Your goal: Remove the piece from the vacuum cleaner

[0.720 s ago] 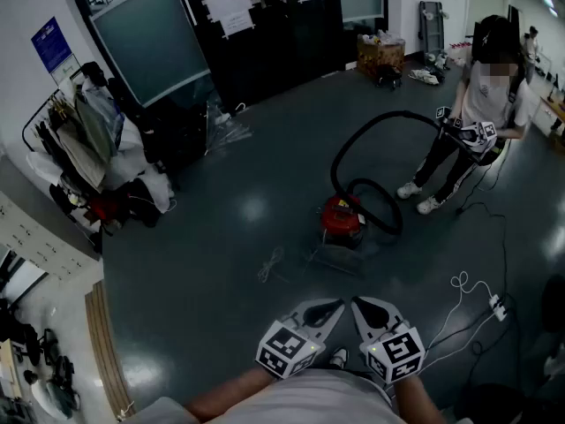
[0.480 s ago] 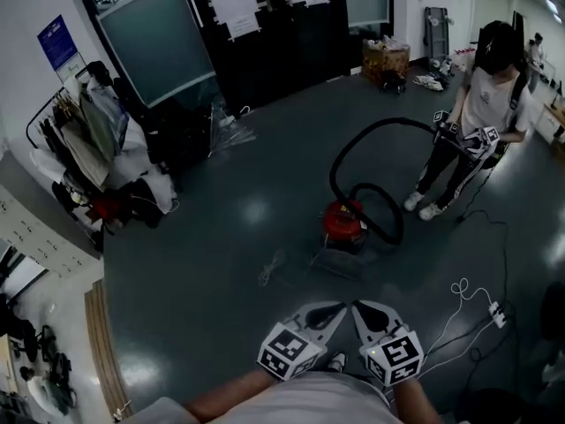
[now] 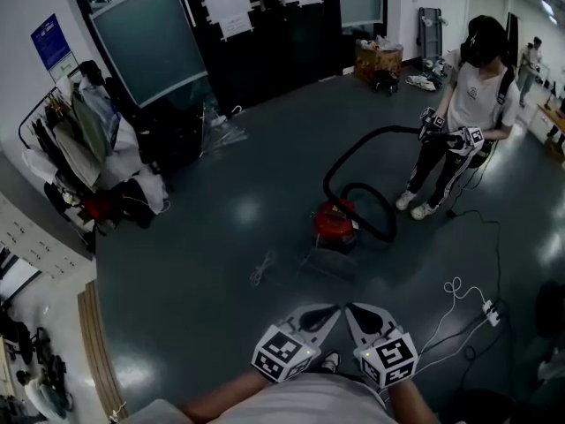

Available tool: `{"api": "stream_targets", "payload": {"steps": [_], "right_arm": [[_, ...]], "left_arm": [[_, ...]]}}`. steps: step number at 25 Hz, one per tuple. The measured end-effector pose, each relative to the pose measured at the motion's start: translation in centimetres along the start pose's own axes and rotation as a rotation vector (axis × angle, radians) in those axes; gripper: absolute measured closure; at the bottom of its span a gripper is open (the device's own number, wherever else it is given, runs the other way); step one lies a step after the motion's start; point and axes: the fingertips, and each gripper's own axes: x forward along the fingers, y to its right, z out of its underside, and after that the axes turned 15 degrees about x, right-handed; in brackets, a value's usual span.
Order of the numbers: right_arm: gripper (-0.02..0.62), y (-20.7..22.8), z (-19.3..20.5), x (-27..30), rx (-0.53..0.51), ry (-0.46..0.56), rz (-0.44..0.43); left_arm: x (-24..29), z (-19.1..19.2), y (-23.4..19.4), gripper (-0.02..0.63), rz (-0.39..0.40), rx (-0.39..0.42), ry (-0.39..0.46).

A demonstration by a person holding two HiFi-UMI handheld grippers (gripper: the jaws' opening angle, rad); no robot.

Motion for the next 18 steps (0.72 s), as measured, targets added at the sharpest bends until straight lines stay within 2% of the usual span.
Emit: {"api": "stream_targets", "payload": {"steps": [4,7,18], "right_arm": [[0.584,0.0,0.2,-0.4,0.041,0.016,-0.040],[0.584,0.7,0.2,-0.3,0.035,0.024,-0.053],[0.584,3.6,0.9,2.6,0.043,-0.025,-0.053]], "left_arm": [[0.1,0.5,0.1,0.600,-0.009,-0.003,-0.003],[0.5,0.9,-0.6,0.600,-0.029,0.006,-0.013],[1.0,2.9,-4.4,0.600,-0.104,-0.045,-0.054]]}}
